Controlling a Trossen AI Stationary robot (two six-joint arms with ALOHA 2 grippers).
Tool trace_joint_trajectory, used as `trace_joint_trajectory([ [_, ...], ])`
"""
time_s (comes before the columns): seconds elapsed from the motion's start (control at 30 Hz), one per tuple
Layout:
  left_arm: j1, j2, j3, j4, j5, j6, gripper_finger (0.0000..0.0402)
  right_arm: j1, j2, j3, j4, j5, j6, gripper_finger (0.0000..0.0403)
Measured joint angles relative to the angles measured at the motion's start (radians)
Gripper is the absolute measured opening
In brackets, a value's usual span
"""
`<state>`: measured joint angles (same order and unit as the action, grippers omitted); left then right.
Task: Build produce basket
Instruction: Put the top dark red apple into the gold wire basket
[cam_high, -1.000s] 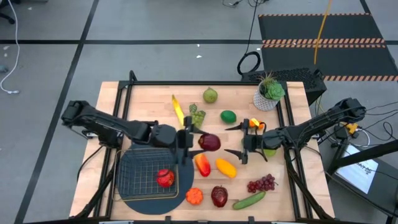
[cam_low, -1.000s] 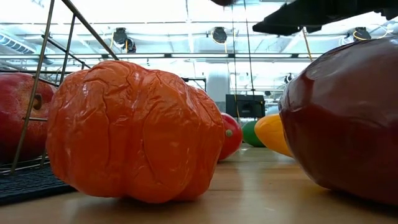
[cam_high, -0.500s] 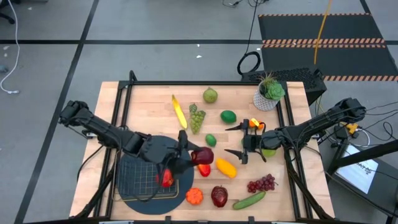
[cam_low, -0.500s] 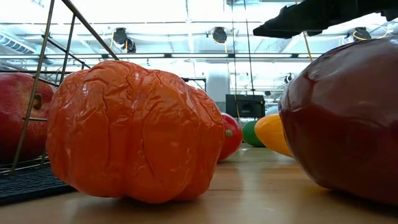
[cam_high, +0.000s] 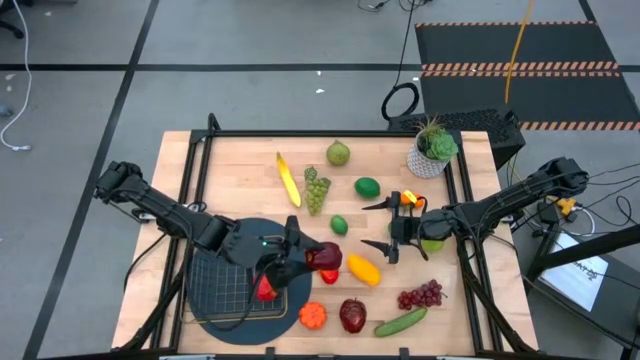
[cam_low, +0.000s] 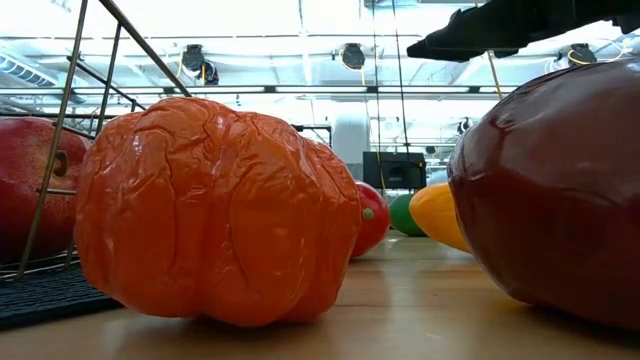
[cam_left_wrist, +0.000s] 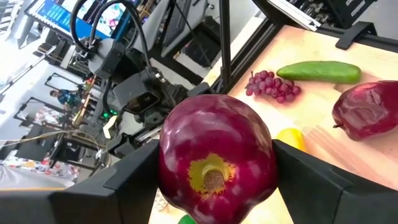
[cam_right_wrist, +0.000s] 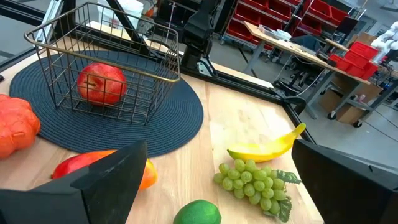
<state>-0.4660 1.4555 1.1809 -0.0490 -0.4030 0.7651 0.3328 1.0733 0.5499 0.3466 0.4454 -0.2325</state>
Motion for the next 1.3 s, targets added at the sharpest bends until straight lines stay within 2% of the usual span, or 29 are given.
trace_joint_trajectory([
  [0.27,0.001,0.0,0.0,0.014,0.0,-0.061,0.0296,0.0,0.0,0.0,0.0,0.0,0.0,0.0396],
  [0.47,0.002,0.0,0.0,0.083,-0.001,-0.131,0.0285,0.0,0.0,0.0,0.0,0.005,0.0,0.0396],
  [0.7,0.008,0.0,0.0,0.149,-0.046,-0.315,0.0281,0.0,0.0,0.0,0.0,0.008,-0.023,0.0395],
  [0.8,0.007,0.0,0.0,0.181,-0.067,-0.359,0.0288,0.0,0.0,0.0,0.012,0.042,-0.036,0.0395],
  [1.03,0.008,0.0,0.0,0.253,-0.151,-0.475,0.0293,0.0,0.0,0.0,0.121,0.059,-0.095,0.0395],
  [1.3,0.013,-0.002,0.0,0.311,-0.156,-0.649,0.0293,0.003,0.0,0.0,0.15,0.057,-0.108,0.0395],
])
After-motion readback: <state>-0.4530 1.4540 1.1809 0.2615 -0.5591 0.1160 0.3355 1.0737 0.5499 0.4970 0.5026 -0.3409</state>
